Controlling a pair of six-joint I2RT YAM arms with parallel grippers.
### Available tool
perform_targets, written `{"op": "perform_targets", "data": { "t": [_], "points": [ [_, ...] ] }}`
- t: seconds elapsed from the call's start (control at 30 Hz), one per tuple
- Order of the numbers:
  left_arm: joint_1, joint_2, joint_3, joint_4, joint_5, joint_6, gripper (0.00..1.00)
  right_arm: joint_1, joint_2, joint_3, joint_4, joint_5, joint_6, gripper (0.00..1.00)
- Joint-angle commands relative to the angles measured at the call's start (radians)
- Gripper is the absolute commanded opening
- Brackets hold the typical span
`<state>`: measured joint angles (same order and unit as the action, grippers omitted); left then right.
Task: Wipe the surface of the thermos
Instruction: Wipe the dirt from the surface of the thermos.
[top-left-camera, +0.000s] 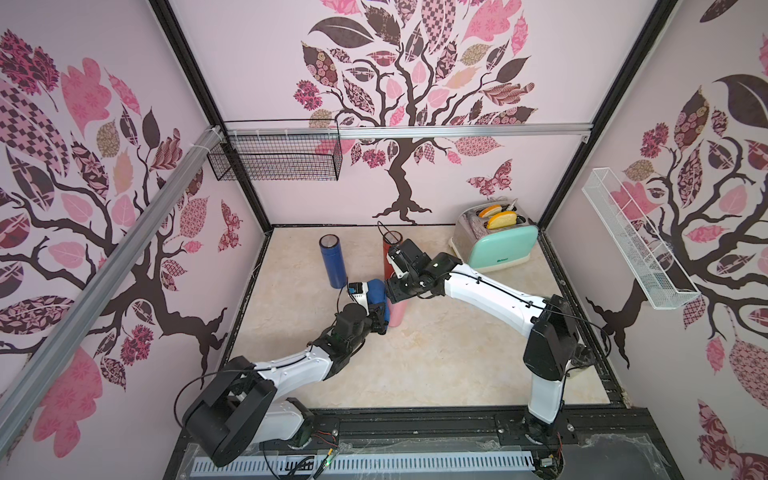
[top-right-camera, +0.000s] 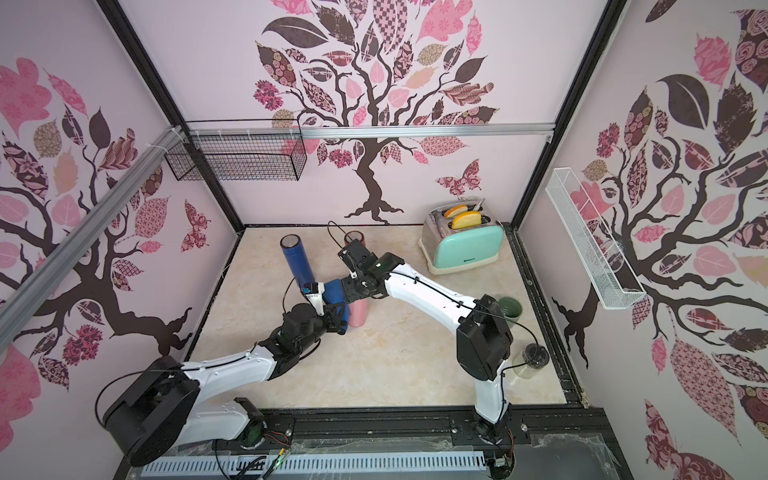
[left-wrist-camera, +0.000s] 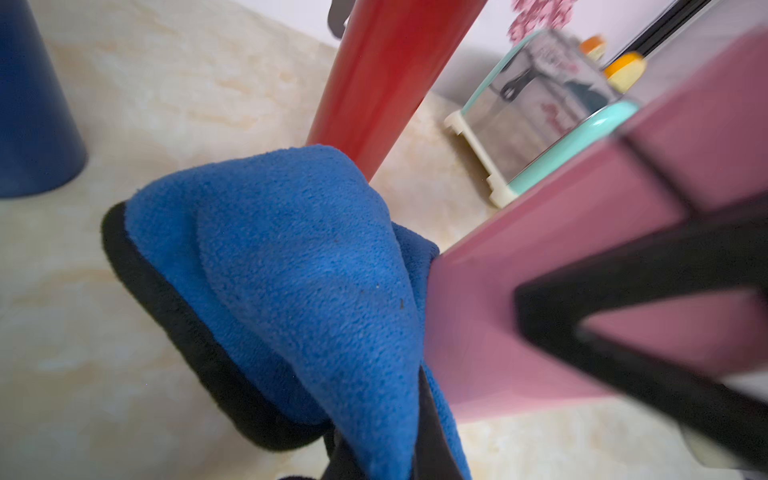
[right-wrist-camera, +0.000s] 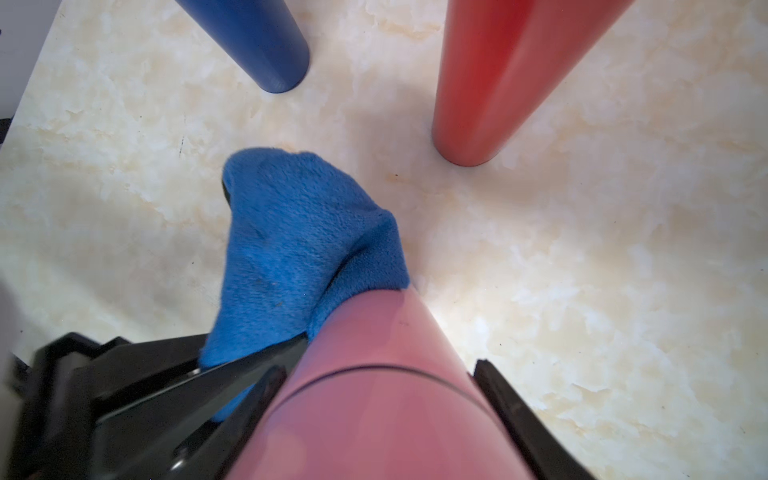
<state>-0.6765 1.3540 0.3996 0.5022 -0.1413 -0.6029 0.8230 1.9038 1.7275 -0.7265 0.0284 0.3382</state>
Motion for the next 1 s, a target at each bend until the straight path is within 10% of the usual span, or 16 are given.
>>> {"op": "perform_targets", "data": {
  "t": [0.0, 0.27, 0.97],
  "points": [
    [-0.044, 0.066, -0.022, 0.124, -0.030, 0.060, 0.00, 0.002, 0.041, 0.047, 0.013, -0.057, 0.014, 0.00],
    [-0.050, 0.075, -0.068, 0.220, -0.066, 0.182, 0.00, -0.019, 0.038, 0.060, -0.013, -0.064, -0.001, 0.00],
    [-0.062, -0.443, -0.184, 0.017, 0.103, 0.864, 0.00, -0.061, 0.046, 0.059, -0.040, -0.078, -0.046, 0.00]
  ]
}}
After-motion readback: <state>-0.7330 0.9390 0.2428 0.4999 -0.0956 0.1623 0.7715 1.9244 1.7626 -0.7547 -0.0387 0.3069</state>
